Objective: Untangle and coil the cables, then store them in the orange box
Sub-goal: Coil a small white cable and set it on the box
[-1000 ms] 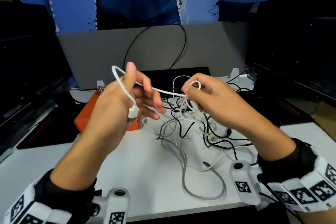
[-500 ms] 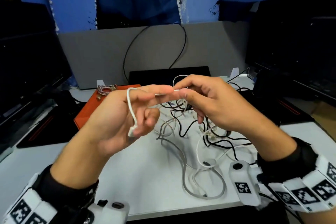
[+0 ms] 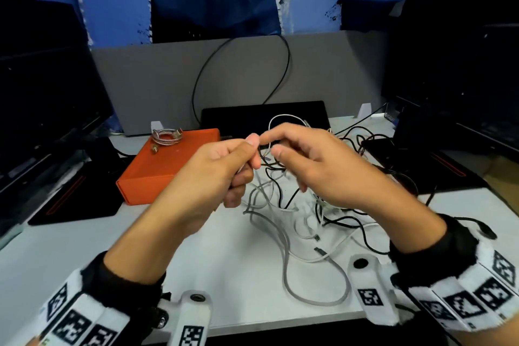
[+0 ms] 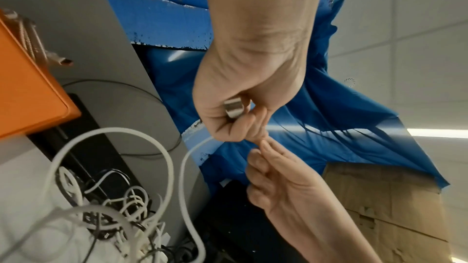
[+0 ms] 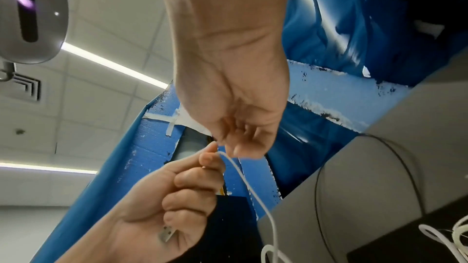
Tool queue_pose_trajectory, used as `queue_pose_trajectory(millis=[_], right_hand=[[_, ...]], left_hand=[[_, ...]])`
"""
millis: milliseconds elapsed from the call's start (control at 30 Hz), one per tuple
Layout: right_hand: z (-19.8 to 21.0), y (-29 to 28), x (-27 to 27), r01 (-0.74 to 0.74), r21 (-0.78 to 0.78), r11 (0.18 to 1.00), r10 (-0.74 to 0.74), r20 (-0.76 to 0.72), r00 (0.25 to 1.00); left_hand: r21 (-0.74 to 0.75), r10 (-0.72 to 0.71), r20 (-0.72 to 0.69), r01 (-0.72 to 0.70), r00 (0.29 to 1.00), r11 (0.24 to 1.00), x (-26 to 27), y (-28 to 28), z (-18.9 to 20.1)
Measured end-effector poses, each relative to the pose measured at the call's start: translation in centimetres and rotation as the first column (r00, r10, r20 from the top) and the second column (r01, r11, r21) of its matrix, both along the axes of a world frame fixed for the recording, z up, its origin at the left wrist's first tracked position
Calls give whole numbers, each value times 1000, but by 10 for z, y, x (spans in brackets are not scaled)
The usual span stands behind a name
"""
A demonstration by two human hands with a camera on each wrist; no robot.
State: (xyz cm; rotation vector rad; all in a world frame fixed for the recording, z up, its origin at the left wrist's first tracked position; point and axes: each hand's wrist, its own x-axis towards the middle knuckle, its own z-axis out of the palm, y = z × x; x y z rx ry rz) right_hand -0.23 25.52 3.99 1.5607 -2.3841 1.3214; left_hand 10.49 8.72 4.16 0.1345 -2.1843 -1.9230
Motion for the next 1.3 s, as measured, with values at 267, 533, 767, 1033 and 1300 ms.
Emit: queue_pose_trajectory(millis=[267, 533, 767, 1033, 1300], right_hand=[[-2, -2, -2, -52, 68, 996, 62, -160, 985], [-3, -3, -8, 92, -4, 996, -92, -145, 985], [-9, -3, 13, -89, 347, 934, 139, -122, 983], [11, 8, 14, -18, -35, 999, 17, -20, 1000], [4, 0, 0, 24, -146, 989, -26, -17, 999]], left_hand=[[156, -200, -7, 199, 980, 968, 2, -9, 0], [268, -165, -187, 212, 968, 940, -1, -7, 1], [40, 54, -388, -42, 920, 998, -8, -17, -5], [-559, -120, -211, -19, 970, 829, -2, -11, -9], [67, -324, -122, 334, 938, 940, 0, -12, -8]])
